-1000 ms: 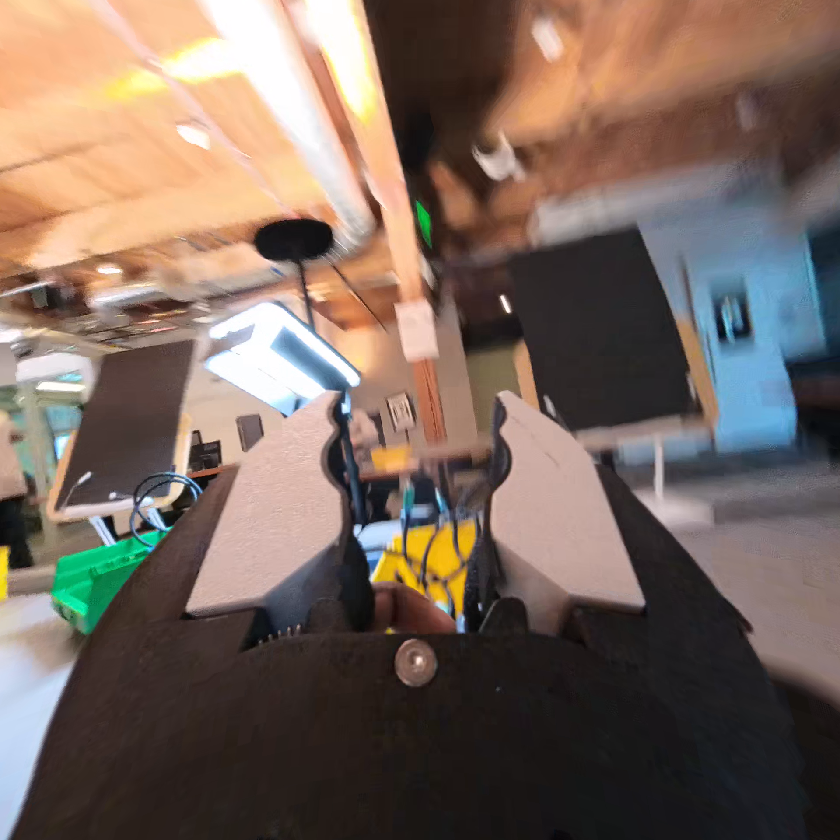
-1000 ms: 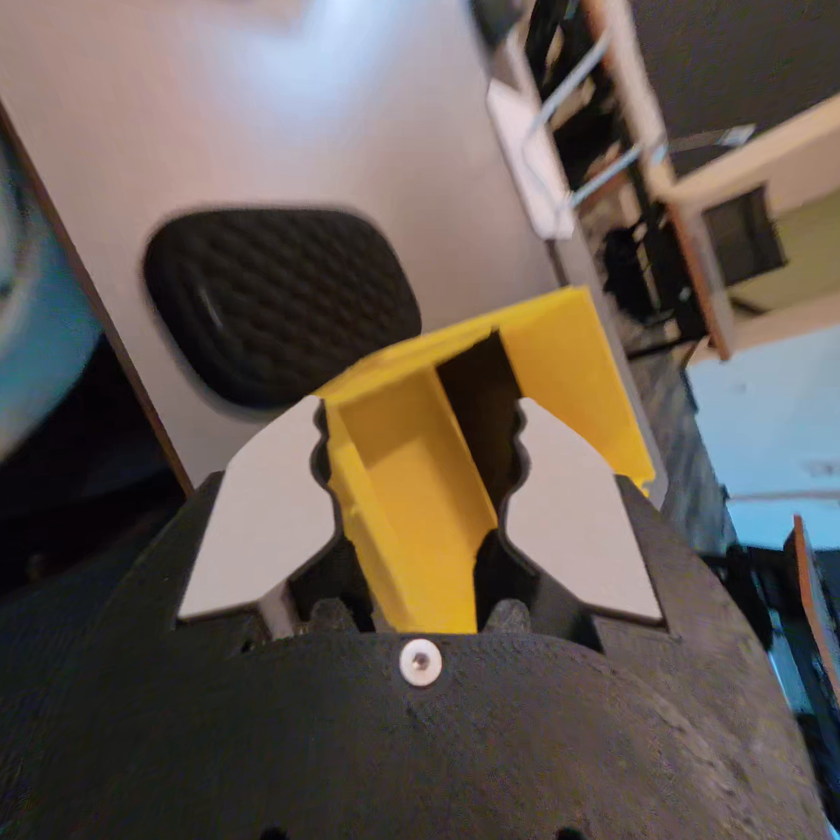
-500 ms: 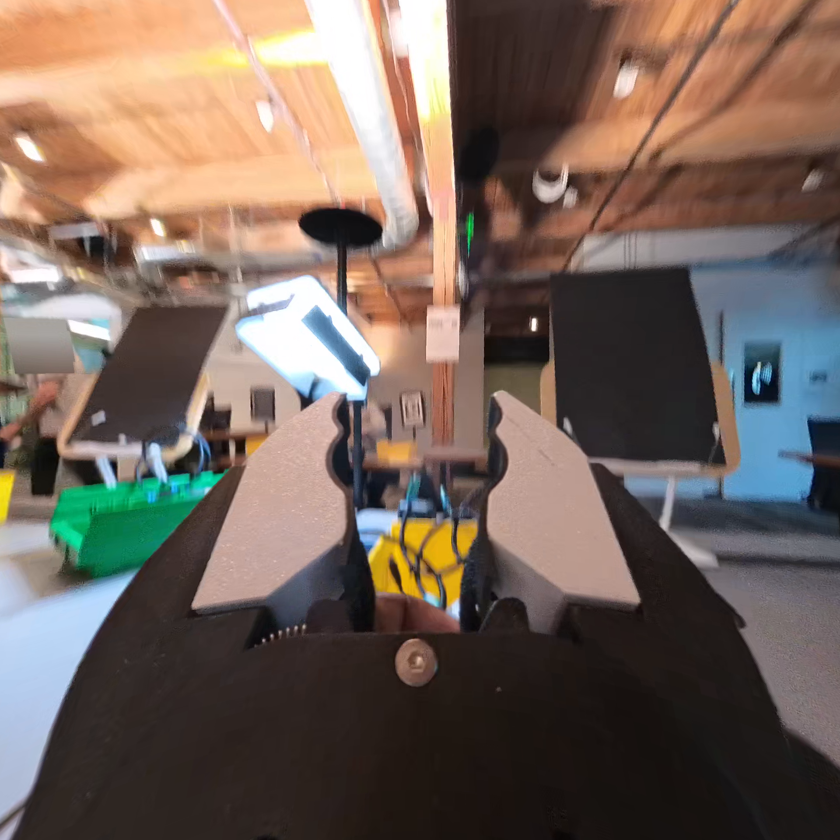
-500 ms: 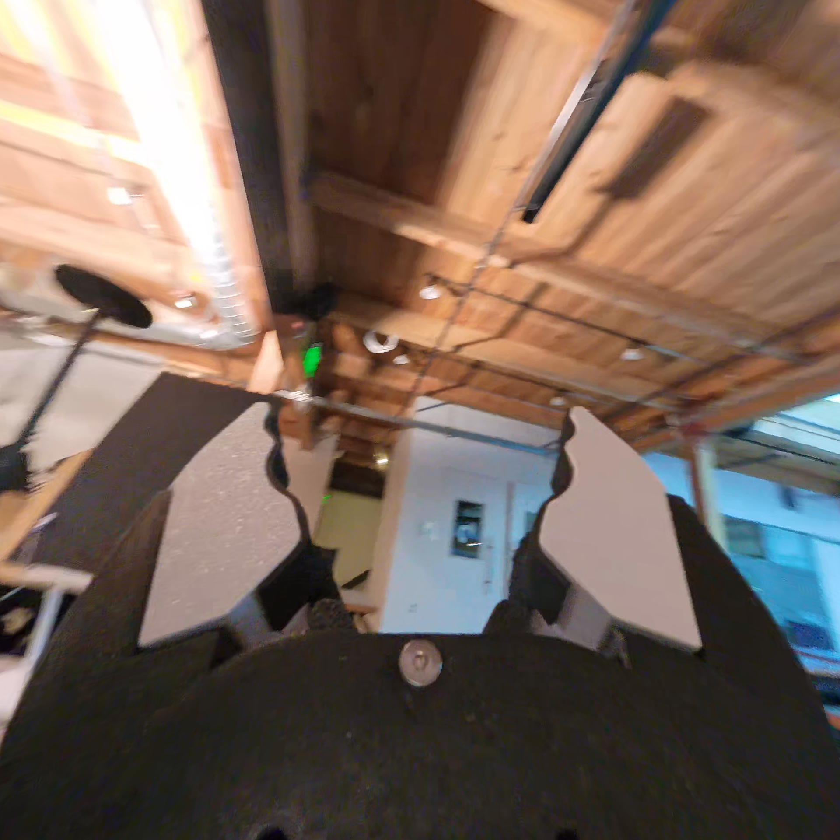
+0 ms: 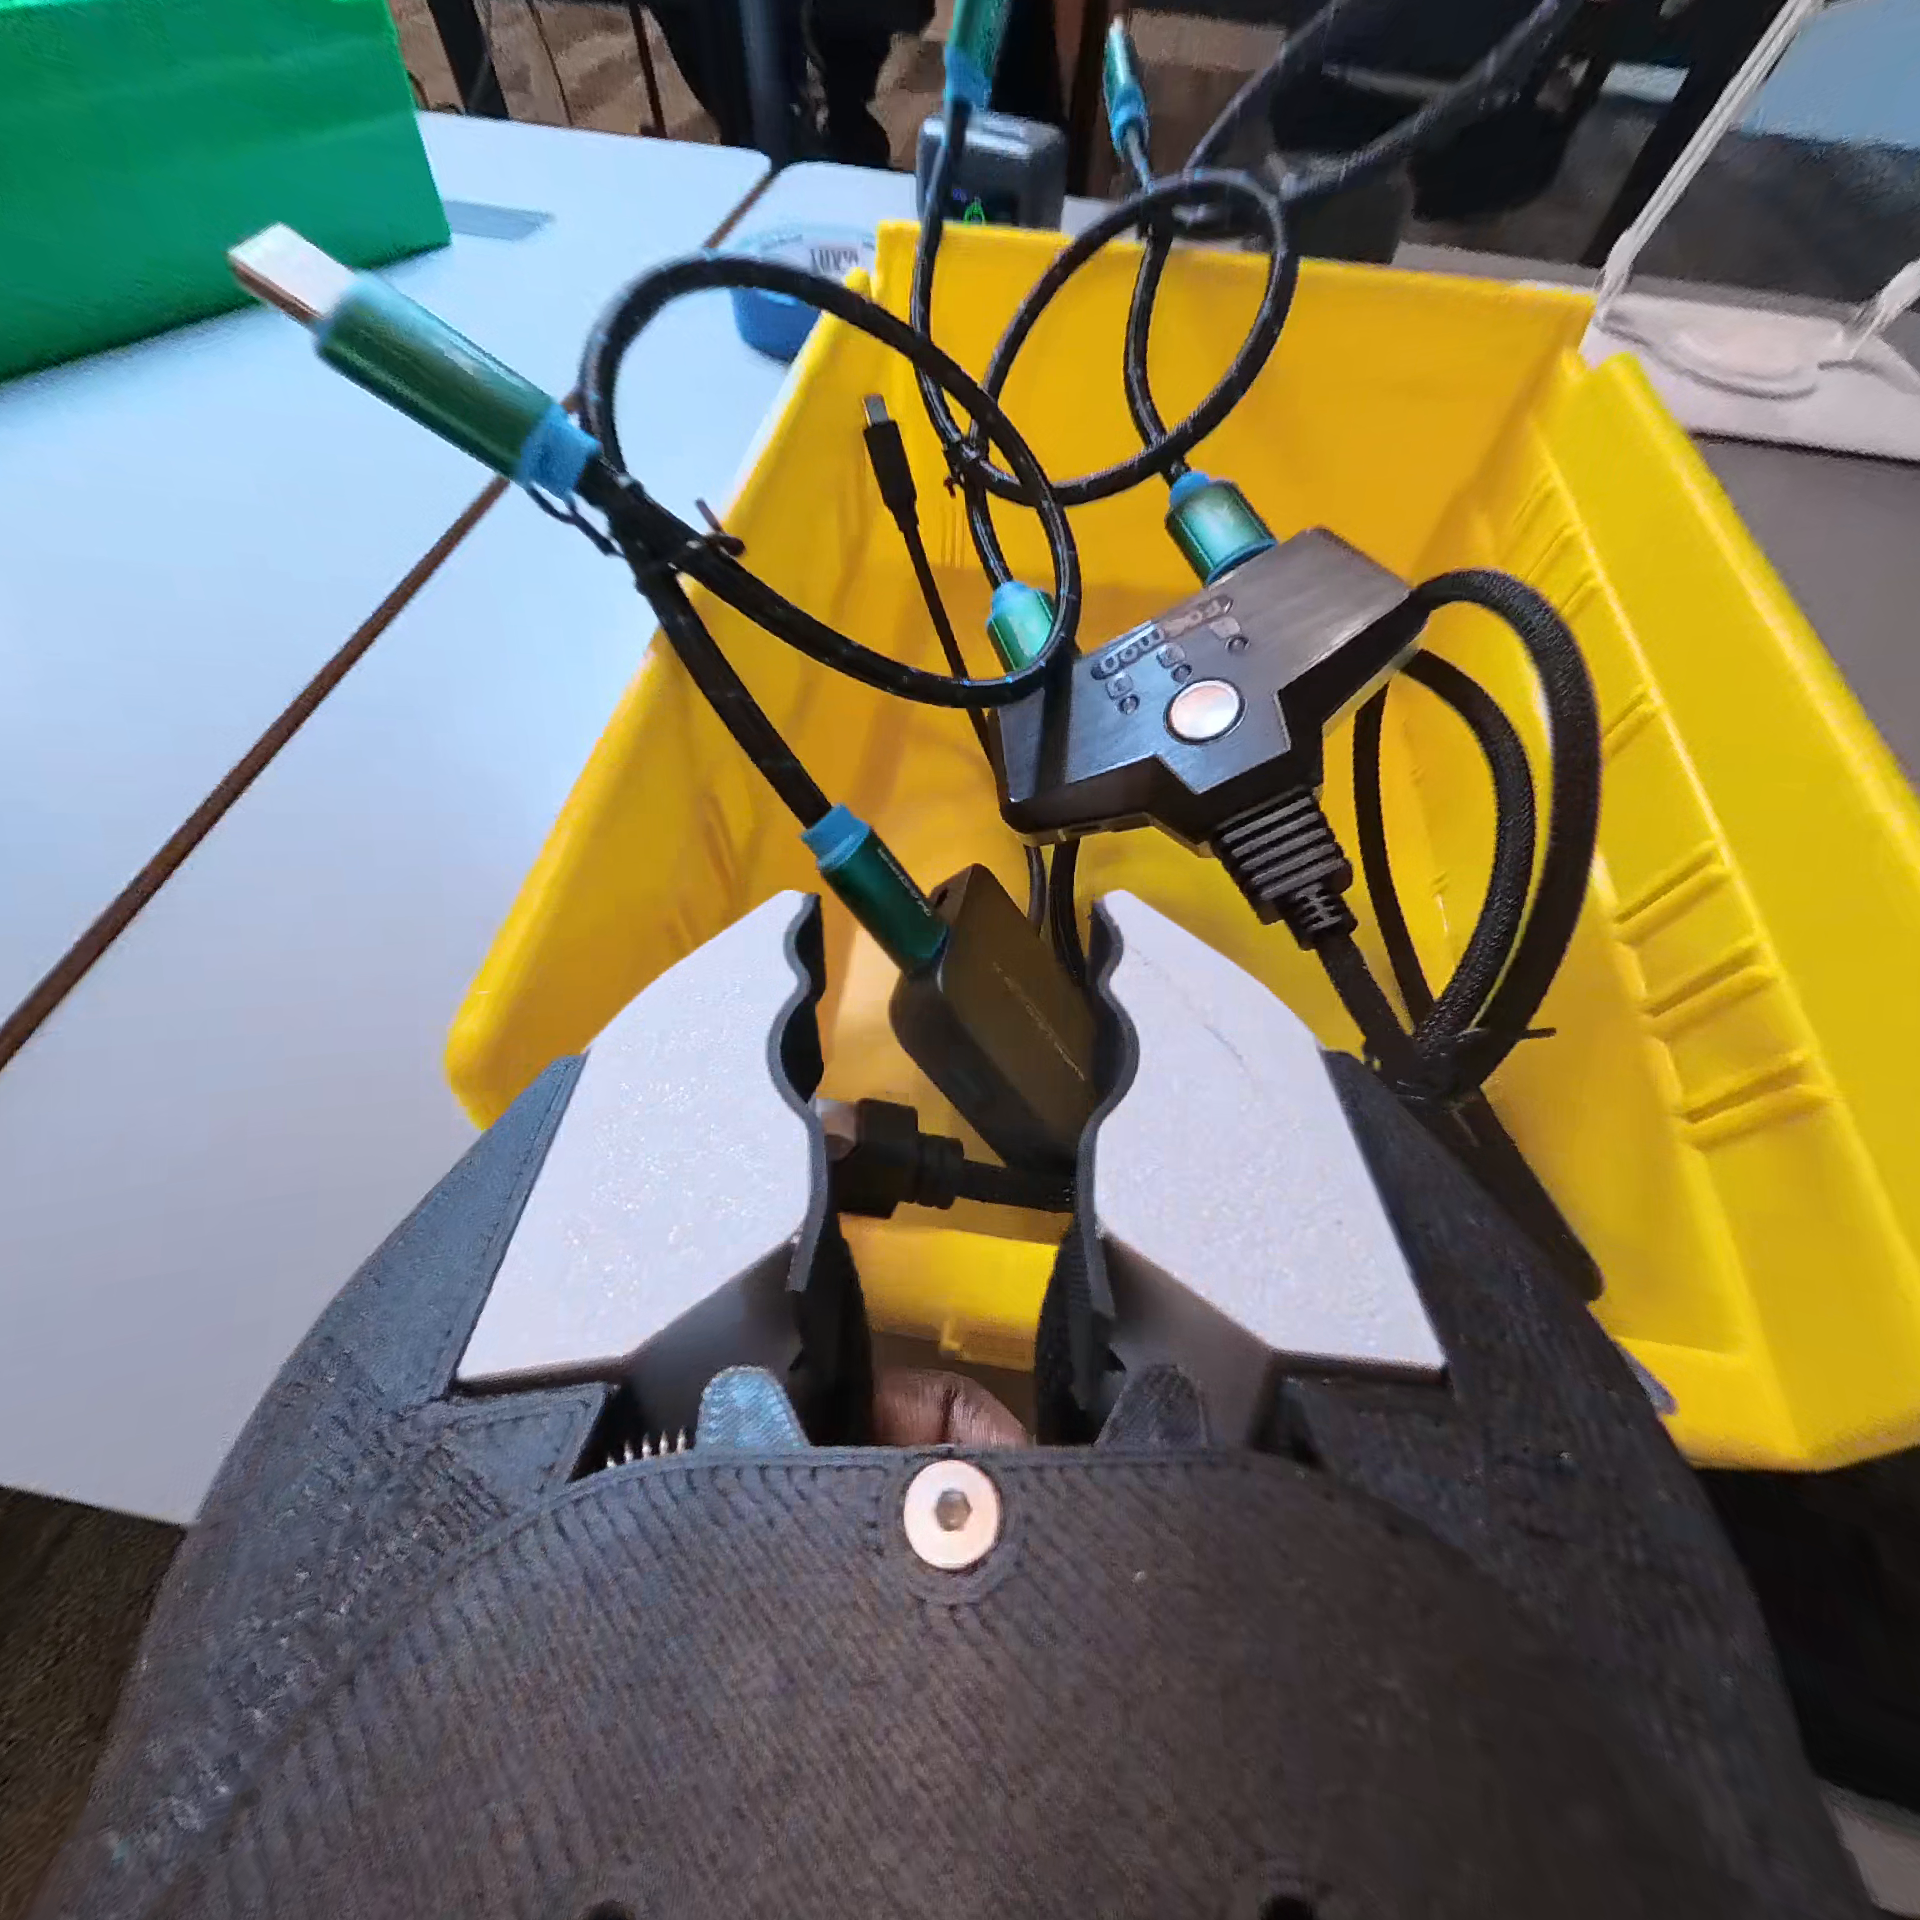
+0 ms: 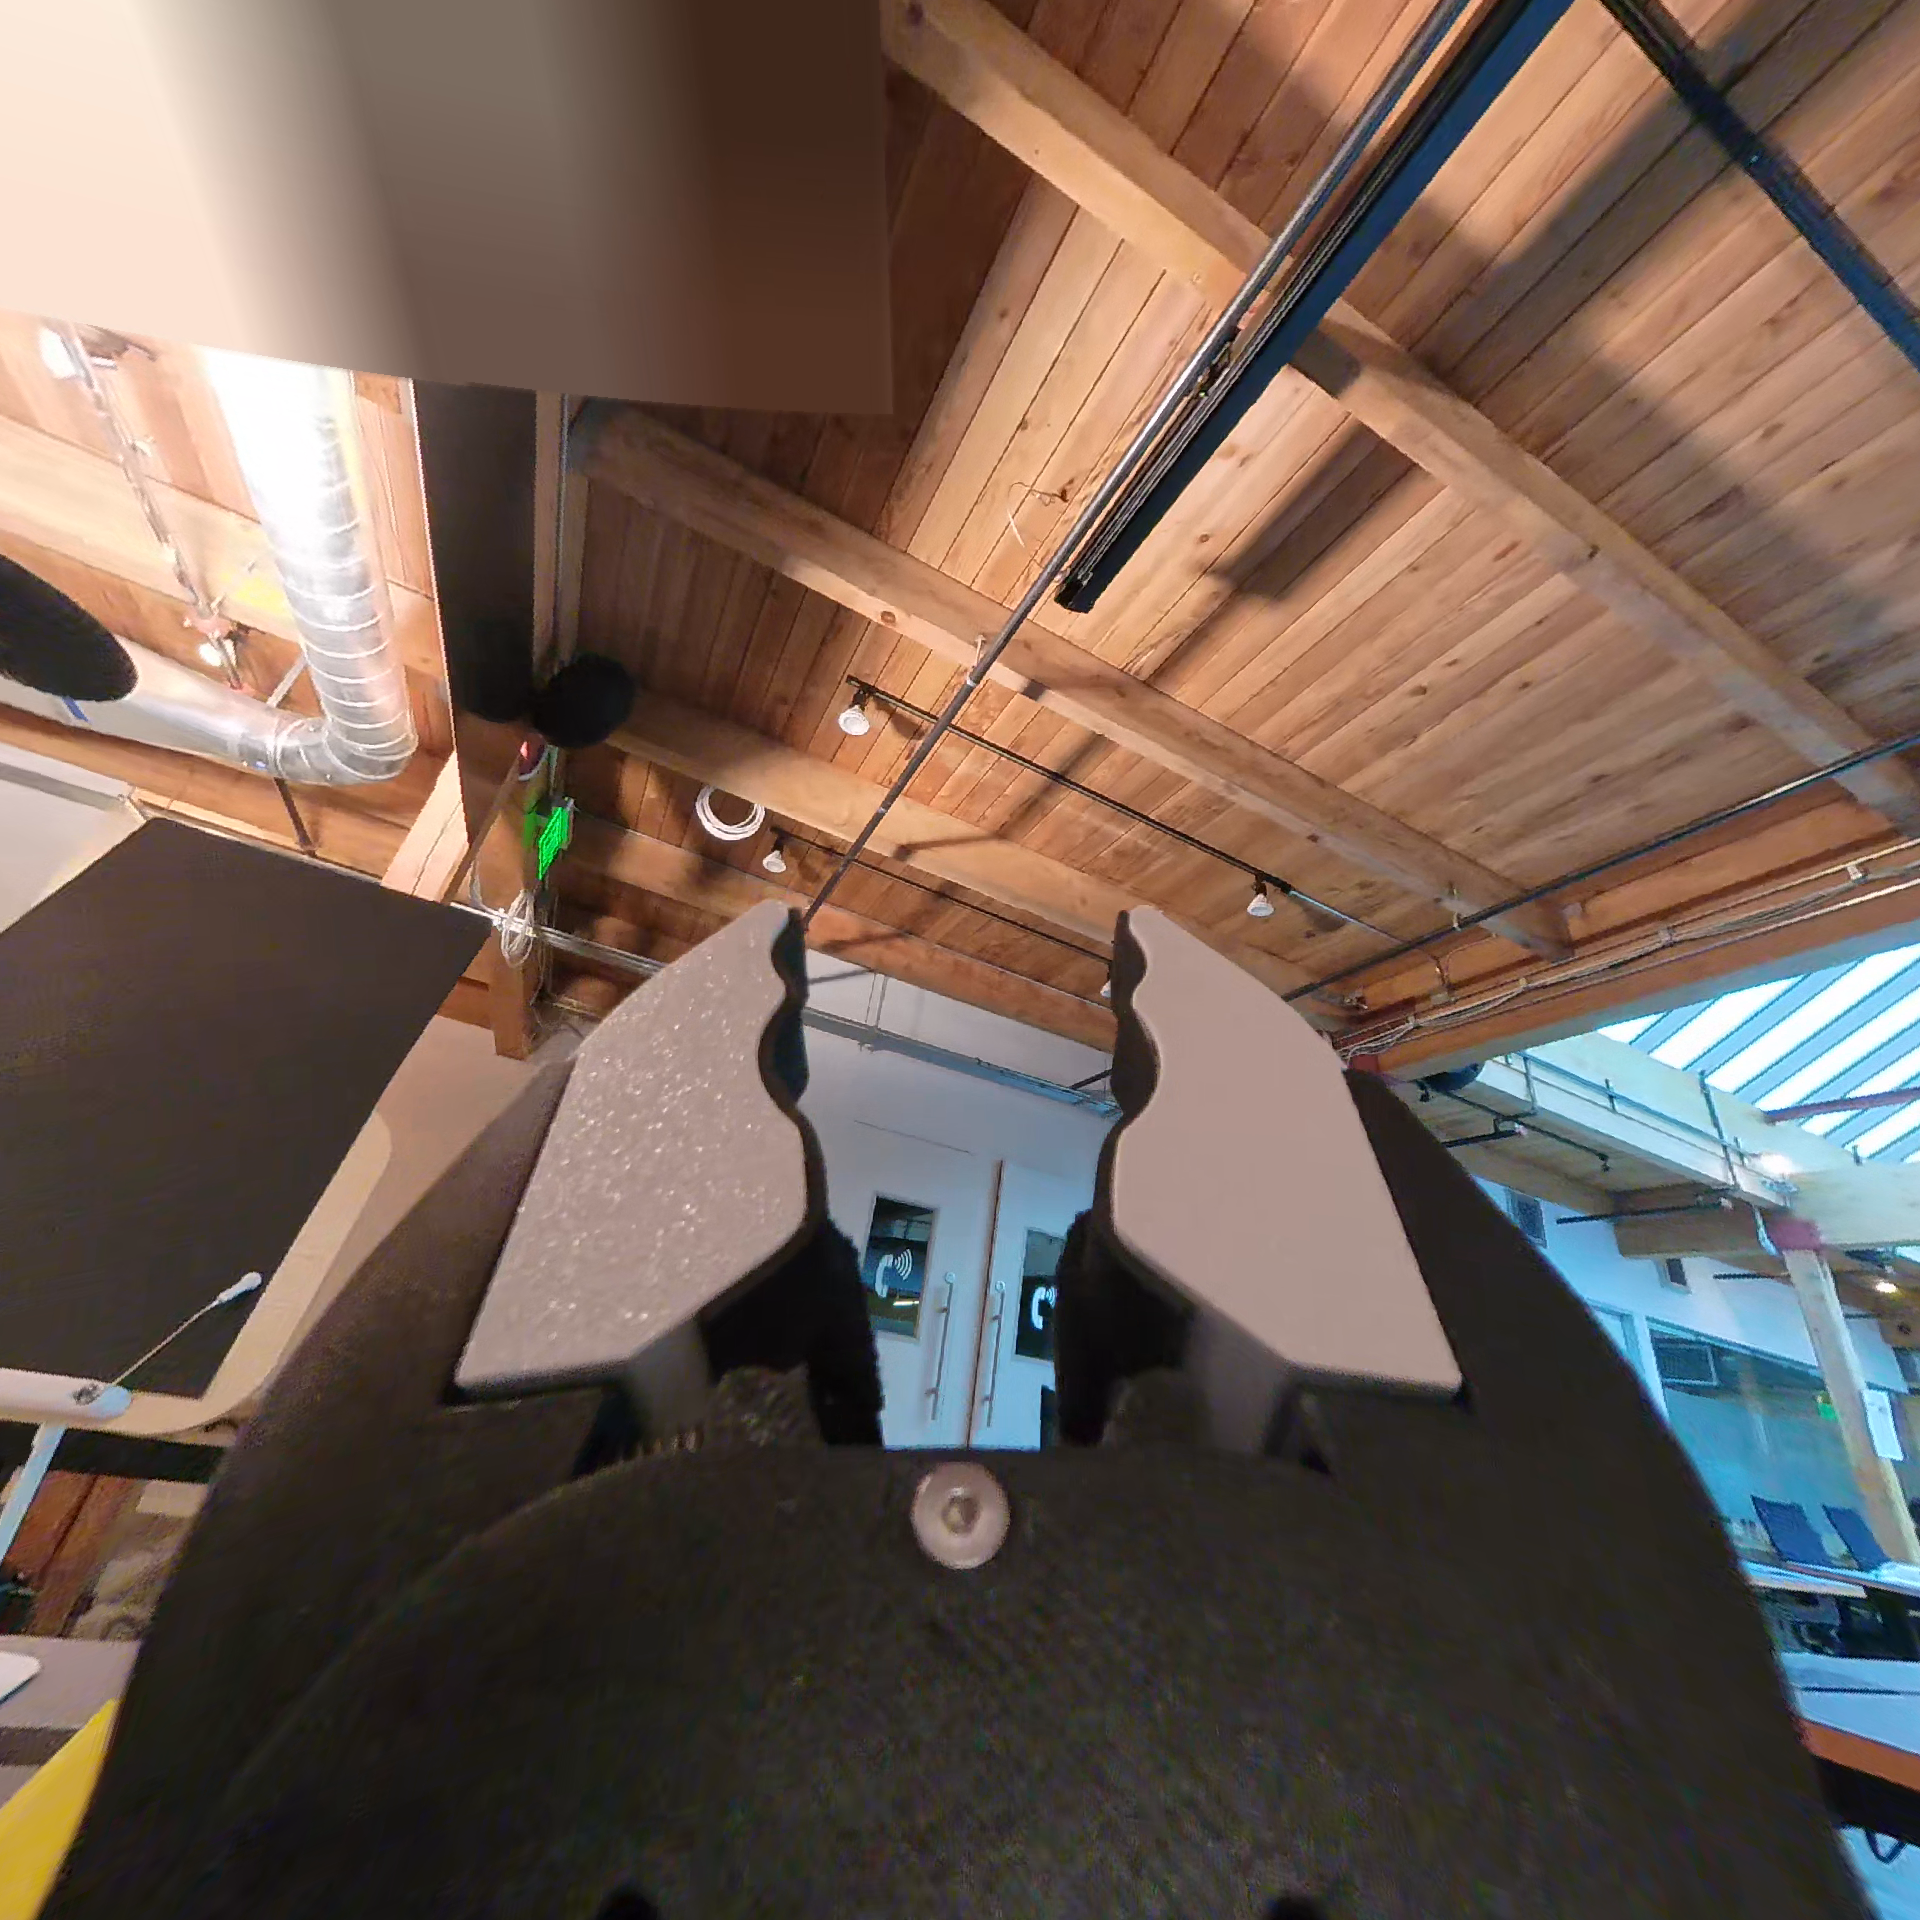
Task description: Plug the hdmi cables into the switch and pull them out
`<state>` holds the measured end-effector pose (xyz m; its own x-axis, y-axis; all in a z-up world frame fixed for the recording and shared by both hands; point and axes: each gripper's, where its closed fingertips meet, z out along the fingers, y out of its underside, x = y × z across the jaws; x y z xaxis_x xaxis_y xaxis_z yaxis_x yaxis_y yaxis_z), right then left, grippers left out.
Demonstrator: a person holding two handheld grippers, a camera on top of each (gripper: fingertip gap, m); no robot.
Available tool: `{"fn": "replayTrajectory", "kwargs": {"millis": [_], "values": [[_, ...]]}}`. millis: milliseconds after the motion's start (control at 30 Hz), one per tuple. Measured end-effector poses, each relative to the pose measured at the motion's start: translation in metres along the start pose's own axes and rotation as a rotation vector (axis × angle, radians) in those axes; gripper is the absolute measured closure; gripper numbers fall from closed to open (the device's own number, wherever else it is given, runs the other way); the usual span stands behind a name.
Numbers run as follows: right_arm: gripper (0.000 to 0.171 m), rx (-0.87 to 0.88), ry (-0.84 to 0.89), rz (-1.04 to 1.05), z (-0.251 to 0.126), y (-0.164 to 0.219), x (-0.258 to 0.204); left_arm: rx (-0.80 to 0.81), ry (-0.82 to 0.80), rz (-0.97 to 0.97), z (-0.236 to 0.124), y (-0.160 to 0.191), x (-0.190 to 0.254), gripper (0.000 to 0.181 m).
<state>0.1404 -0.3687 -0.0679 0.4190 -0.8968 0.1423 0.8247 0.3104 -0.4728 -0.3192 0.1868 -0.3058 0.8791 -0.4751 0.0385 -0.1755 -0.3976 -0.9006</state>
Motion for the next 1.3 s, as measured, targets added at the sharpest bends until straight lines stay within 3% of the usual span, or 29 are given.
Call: {"fn": "replayTrajectory", "kwargs": {"millis": [200, 400, 633, 800, 1033, 1167, 1300], "values": [[0.120, -0.017, -0.045, 0.005, 0.001, 0.003, -0.009, -0.075, -0.099, 0.084, 0.014, 0.014, -0.011, 0.143], [0.122, -0.016, -0.053, 0.011, 0.001, 0.005, -0.012, -0.034, -0.048, 0.072, 0.013, 0.010, -0.004, 0.159], [0.123, -0.015, -0.063, 0.015, 0.001, 0.004, -0.016, 0.295, -0.012, 0.163, -0.010, -0.037, 0.012, 0.170], [0.124, -0.023, -0.077, 0.002, 0.002, 0.006, -0.020, 0.465, -0.105, 0.316, -0.031, -0.063, 0.019, 0.170], [0.125, -0.023, -0.092, -0.016, 0.002, 0.006, -0.026, 0.832, -0.132, 0.343, -0.086, -0.105, 0.040, 0.171], [0.127, -0.010, -0.133, 0.027, 0.004, 0.005, -0.043, 0.986, -0.111, 0.369, -0.117, -0.123, 0.071, 0.171], [0.131, 0.000, -0.251, 0.161, 0.006, 0.004, -0.089, 1.109, -0.076, 0.441, -0.138, -0.135, 0.122, 0.171]]}}
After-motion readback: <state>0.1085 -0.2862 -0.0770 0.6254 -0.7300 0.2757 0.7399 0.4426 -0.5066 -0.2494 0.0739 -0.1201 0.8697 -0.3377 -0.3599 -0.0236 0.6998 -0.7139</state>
